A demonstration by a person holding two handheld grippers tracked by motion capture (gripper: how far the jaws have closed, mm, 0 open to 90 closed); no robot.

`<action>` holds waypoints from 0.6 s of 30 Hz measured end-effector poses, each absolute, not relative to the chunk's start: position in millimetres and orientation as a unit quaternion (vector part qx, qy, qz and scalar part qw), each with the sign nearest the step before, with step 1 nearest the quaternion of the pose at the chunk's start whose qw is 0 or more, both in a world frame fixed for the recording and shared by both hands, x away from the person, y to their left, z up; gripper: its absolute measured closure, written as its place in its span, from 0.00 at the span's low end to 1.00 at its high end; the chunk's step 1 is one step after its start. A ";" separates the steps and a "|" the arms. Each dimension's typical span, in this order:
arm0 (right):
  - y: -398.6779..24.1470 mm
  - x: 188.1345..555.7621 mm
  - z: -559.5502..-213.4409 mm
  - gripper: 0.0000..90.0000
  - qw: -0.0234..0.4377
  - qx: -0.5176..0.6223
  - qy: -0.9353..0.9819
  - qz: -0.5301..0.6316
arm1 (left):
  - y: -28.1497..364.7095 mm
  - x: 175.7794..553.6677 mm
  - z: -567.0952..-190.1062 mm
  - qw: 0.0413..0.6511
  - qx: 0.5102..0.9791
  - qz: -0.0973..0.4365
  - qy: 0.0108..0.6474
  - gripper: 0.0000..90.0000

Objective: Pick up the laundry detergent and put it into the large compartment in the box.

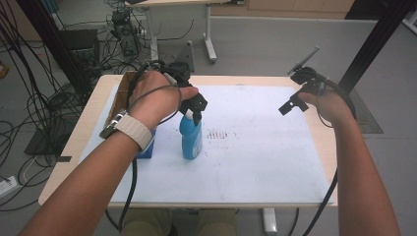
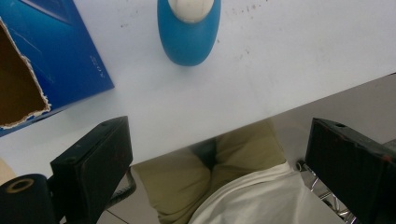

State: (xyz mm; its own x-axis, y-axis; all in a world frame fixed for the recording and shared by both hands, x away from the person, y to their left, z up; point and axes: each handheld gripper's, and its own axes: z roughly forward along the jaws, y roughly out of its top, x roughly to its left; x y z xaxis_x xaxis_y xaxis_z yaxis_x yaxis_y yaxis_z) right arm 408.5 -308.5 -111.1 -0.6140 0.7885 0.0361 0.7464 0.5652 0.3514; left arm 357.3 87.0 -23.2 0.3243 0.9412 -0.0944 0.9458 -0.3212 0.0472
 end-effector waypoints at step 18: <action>-309.1 408.7 -107.7 0.09 0.064 0.436 0.882 0.166 | 91.1 360.1 -21.2 0.051 0.817 -0.032 0.574 0.09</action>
State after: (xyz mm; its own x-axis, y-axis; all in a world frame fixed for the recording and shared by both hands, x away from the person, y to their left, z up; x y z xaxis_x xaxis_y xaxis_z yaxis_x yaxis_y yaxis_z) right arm 408.7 -309.1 -107.7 -0.6110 0.7910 0.0325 0.7485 0.5638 0.3492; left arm 360.1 91.1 -21.2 0.3392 0.9343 -0.1099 0.9407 -0.3360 0.0464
